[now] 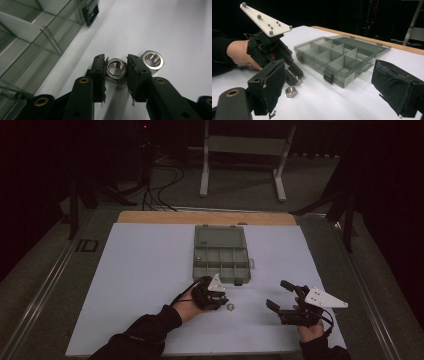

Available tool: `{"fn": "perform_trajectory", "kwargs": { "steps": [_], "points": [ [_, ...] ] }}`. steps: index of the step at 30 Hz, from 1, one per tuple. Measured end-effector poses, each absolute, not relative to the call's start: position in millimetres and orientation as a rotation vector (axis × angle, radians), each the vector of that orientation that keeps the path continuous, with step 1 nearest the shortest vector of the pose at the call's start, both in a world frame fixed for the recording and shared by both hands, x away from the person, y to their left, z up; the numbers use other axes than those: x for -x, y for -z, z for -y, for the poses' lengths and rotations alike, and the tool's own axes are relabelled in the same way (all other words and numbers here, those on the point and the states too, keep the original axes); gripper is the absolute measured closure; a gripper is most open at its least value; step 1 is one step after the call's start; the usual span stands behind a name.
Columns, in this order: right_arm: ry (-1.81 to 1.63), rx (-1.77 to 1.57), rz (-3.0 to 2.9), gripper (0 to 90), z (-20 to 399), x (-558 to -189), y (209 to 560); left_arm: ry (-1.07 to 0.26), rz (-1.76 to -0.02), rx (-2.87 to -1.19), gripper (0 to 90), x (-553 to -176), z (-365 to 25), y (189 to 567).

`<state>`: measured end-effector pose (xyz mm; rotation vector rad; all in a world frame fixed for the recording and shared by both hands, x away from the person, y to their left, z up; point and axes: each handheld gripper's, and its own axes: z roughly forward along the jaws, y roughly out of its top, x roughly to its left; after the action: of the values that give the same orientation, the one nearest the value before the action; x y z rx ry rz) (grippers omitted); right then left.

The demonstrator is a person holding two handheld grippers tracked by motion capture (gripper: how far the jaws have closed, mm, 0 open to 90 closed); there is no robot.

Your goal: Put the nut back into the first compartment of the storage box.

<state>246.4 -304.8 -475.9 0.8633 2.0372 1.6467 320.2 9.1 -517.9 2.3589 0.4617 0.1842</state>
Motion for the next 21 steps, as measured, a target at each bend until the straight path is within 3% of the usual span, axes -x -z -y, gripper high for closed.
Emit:
{"fn": "perform_trajectory", "kwargs": {
  "steps": [11, 21],
  "points": [
    [-1.649, -0.865, -2.036, 12.1, 305, -246, 476, -0.178, -0.498, -2.350, 69.5, -320, -8, 514],
    [-1.654, -0.864, -2.017, 12.1, 307, -246, 475, -0.187, -0.500, -2.257, 69.5, -322, -17, 477]
  ]
}}
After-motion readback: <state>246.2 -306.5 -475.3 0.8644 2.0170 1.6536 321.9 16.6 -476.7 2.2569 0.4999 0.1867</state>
